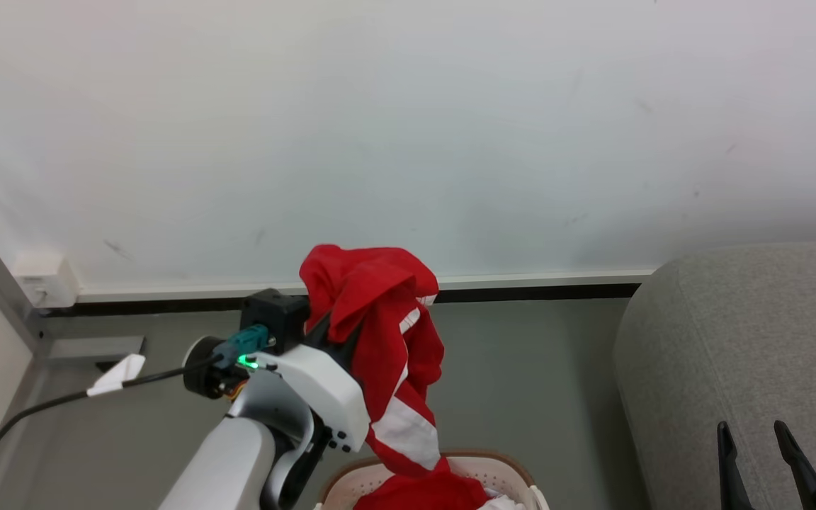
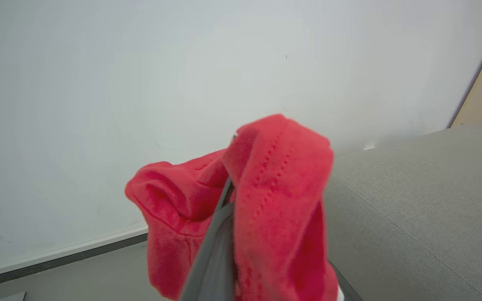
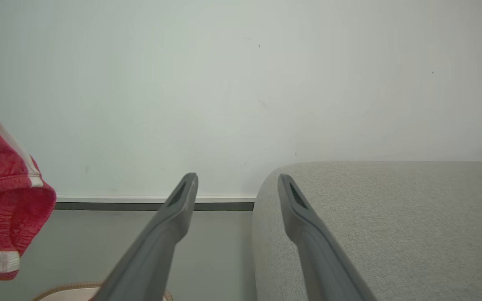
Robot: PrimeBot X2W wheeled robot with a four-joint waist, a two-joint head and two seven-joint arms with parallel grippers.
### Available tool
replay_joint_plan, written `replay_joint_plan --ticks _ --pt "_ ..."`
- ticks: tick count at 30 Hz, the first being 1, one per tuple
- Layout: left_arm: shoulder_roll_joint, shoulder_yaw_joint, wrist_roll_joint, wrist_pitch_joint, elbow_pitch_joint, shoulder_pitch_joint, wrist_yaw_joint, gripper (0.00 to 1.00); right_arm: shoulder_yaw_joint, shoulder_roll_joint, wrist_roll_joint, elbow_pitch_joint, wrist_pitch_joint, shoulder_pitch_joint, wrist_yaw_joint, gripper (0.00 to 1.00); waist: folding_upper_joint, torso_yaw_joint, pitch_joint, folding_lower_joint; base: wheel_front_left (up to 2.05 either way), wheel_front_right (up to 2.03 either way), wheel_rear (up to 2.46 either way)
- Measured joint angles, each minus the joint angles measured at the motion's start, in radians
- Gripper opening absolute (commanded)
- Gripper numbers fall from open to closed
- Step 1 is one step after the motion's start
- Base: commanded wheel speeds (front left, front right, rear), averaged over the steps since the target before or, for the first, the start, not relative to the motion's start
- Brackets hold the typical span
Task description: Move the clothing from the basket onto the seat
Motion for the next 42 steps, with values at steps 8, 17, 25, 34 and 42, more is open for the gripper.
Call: replay_joint_plan --ticks 8,17,25,34,42 --pt "-0.013 0.007 -0.013 0.027 -0.073 -0.035 0.022 0.0 0.075 -0.001 -0.036 -0.054 0.0 0.021 0.0 1.0 0.0001 -0.011 -0.013 0.0001 0.0 0.0 0.0" --pt "-0.047 -0.024 -0.024 0.036 -0.082 -0.089 0.04 0.0 0.367 0.001 -0.127 -0.064 0.0 -0.03 0.0 1.0 0.0001 -0.013 0.003 0.0001 0.0 0.0 0.0" --pt "-0.073 -0.105 -0.049 0.029 -0.067 -0.144 0.046 0.0 0.524 0.0 -0.101 0.05 0.0 -0.185 0.0 1.0 0.0001 0.003 0.014 0.0002 0.0 0.0 0.0" --pt "-0.08 -0.222 -0.106 0.024 -0.062 -0.192 0.06 0.0 0.689 0.0 0.007 0.279 0.0 -0.378 0.0 1.0 0.0001 0.047 0.02 0.0002 0.0 0.0 0.0" --pt "-0.081 -0.319 -0.179 0.009 -0.077 -0.218 0.092 0.0 0.921 0.0 0.207 0.457 0.026 -0.541 0.0 1.0 0.0001 0.072 0.008 0.0002 0.0 0.0 0.0"
